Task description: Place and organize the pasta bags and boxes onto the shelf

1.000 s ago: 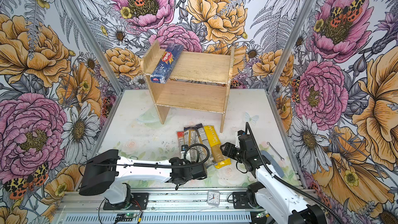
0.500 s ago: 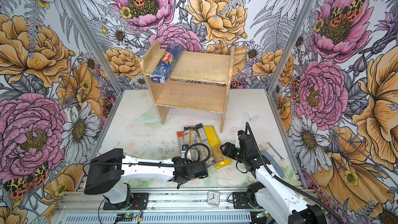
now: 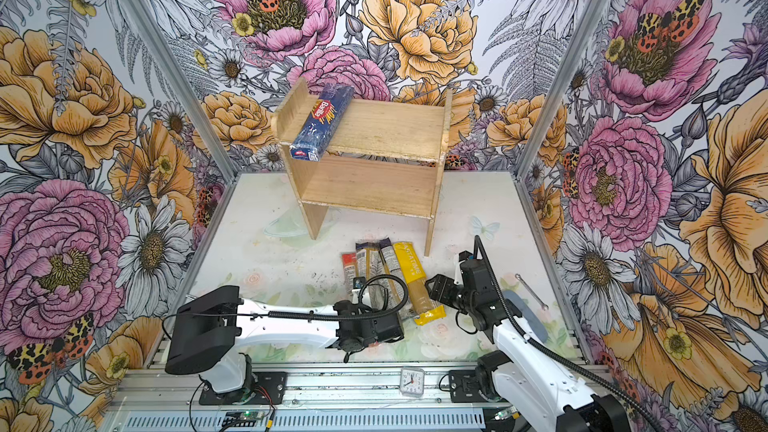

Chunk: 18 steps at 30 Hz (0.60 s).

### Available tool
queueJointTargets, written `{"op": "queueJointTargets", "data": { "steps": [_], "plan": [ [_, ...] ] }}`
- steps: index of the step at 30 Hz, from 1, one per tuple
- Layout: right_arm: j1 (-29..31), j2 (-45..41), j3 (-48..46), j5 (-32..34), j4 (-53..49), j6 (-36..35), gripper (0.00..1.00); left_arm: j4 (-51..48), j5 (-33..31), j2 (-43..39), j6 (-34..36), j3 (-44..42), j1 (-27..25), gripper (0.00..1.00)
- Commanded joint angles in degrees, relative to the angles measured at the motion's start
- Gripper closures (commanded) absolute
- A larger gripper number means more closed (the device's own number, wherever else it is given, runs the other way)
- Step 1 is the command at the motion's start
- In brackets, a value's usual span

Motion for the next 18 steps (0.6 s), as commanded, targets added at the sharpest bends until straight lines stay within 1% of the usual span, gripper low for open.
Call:
{"op": "queueJointTargets", "data": {
  "steps": [1,10,15,18],
  "plan": [
    [0.02,-0.33,1.88,1.24,-0.04,-0.47,0.25,-0.62,-0.65,-0.54,0.47,-1.86,0.29,1.0],
    [0.01,1.94,2.53,1.28,-0.03,-0.64,0.27,-1.7,-6.9,-8.83,2.54,-1.99,-1.75,1.0],
    [-0.01,2.94,3.14,1.55,-0.06,-0.6,0.28,-1.69,-9.21,-12.96,5.3,-1.85,-2.22,1.0],
    [0.01,4.35,3.64,1.9,-0.03,-0.74,0.28,-1.68,-11.35,-15.39,8.11,-1.25,-2.97,1.0]
  ]
}}
